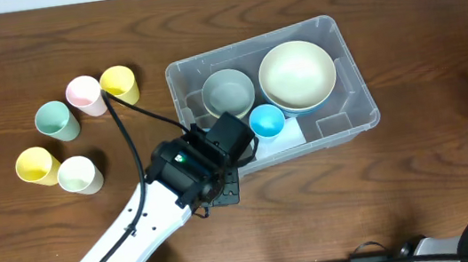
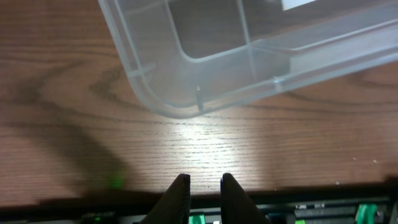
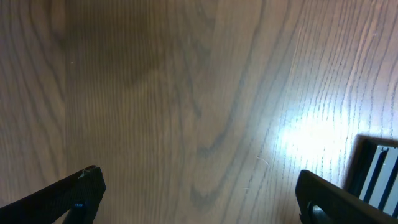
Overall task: Pack container
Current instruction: 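Withdraw the left gripper out of the bin toward the cups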
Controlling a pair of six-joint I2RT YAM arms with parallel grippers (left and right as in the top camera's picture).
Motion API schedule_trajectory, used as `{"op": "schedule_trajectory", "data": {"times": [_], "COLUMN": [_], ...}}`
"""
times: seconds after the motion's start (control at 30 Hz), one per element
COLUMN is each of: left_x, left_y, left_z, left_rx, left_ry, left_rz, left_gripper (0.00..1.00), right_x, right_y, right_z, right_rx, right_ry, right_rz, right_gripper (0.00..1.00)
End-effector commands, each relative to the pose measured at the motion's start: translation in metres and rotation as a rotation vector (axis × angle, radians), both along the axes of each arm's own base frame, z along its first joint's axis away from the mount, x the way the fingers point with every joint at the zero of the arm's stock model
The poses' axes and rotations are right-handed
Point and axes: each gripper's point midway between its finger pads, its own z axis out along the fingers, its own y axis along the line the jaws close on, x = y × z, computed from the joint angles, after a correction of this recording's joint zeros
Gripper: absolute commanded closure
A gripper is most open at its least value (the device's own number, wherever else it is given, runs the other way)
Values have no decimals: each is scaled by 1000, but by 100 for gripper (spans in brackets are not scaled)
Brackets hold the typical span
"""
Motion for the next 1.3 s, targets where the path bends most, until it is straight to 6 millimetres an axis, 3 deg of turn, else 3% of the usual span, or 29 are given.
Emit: {"op": "schedule_trajectory", "data": {"times": [0.0, 0.33, 0.73, 1.27], "left_x": [-2, 6, 29, 49], "left_y": [3, -4, 6, -12], "left_z": [-11, -41, -40, -72], "left_rx": [17, -10, 61, 84], "left_ry": [11, -21, -139, -127], "left_rz": [32, 33, 52, 26], "left_gripper": [81, 81, 81, 81], "right_x": [-2, -2, -2, -2], "right_y": [-2, -2, -2, -2], "right_z": [1, 1, 1, 1], "right_rx": [-2, -2, -2, -2], "right_ry": [-3, -3, -3, -3], "right_rz": [-25, -25, -25, -25], "right_gripper": [1, 1, 1, 1]}}
